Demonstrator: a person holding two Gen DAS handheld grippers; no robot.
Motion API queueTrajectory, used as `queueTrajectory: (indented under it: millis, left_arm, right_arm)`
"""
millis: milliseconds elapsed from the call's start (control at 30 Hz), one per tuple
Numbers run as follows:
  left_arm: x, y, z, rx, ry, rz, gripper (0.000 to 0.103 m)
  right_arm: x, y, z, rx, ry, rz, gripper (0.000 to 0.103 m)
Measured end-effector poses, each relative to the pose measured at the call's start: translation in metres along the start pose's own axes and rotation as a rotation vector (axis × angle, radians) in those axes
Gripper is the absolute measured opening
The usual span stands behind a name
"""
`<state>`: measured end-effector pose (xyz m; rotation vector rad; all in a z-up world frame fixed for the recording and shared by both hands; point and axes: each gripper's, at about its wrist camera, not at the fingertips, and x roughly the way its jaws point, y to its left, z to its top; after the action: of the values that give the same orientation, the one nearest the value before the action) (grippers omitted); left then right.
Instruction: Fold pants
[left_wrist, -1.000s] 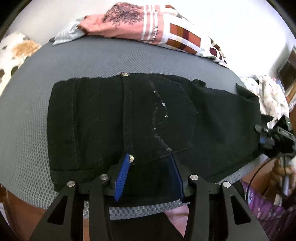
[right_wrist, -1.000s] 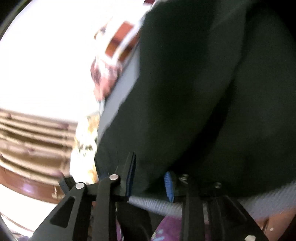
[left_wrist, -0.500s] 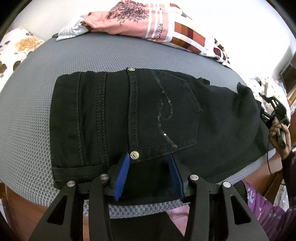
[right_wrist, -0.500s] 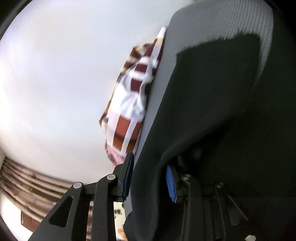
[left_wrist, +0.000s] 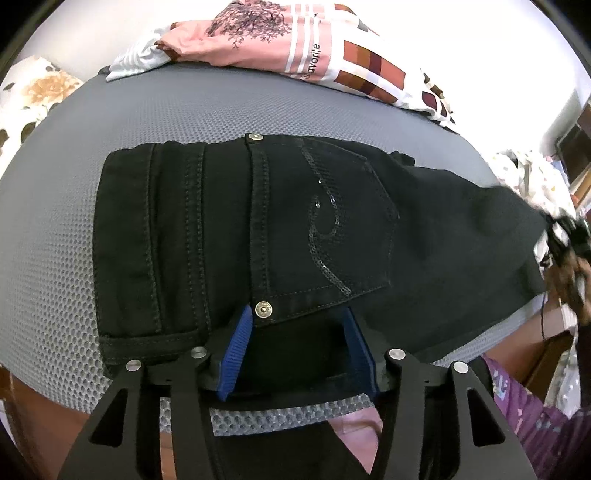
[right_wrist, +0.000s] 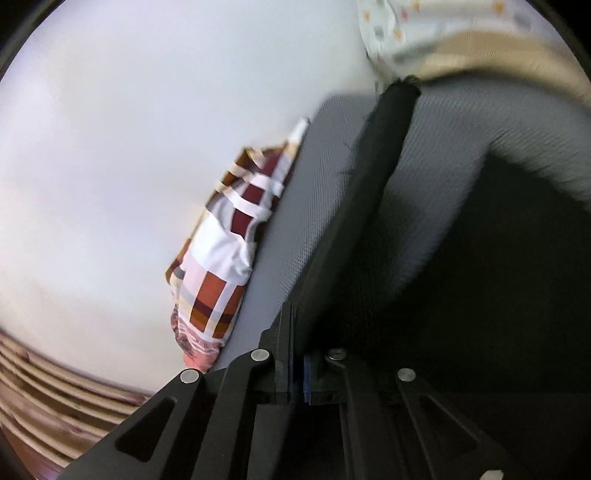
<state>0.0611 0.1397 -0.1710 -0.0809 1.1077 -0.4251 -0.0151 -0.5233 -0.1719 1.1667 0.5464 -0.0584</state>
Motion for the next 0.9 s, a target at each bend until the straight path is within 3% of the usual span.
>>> queueTrajectory:
  millis: [133, 233, 300, 533, 700, 867, 900]
  left_arm:
    - [0.000, -0.002, -0.002, 0.018, -0.003, 0.008, 0.053]
    - [0.000, -0.005, -0.003, 0.044, -0.004, 0.020, 0.054]
    - [0.000, -0.005, -0.003, 0.051, -0.001, 0.022, 0.054]
    - [0.000, -0.007, -0.002, 0.055, 0.005, 0.022, 0.058]
    - [-0.002, -0.010, -0.005, 0.084, 0.010, 0.038, 0.060]
    - [-0.009, -0.008, -0.007, 0.059, 0.019, 0.025, 0.060]
    - [-0.011, -0.008, -0.007, 0.047, 0.020, 0.020, 0.060]
  right_arm:
    - [-0.043, -0.032, -0.032, -0.041, 0.026, -0.126, 0.005]
    - [-0.047, -0.083, -0.054, 0.083, 0.070, -0.172, 0.005]
    - [-0.052, -0.104, -0.065, 0.150, 0.052, -0.129, 0.002]
    - [-0.067, -0.102, -0.061, 0.136, 0.016, -0.105, 0.002]
    - [-0.072, -0.122, -0.067, 0.205, 0.019, -0.083, 0.003]
    - [-0.074, -0.110, -0.077, 0.230, 0.055, 0.019, 0.021]
    - [-0.071, -0.102, -0.082, 0.214, 0.071, 0.028, 0.035]
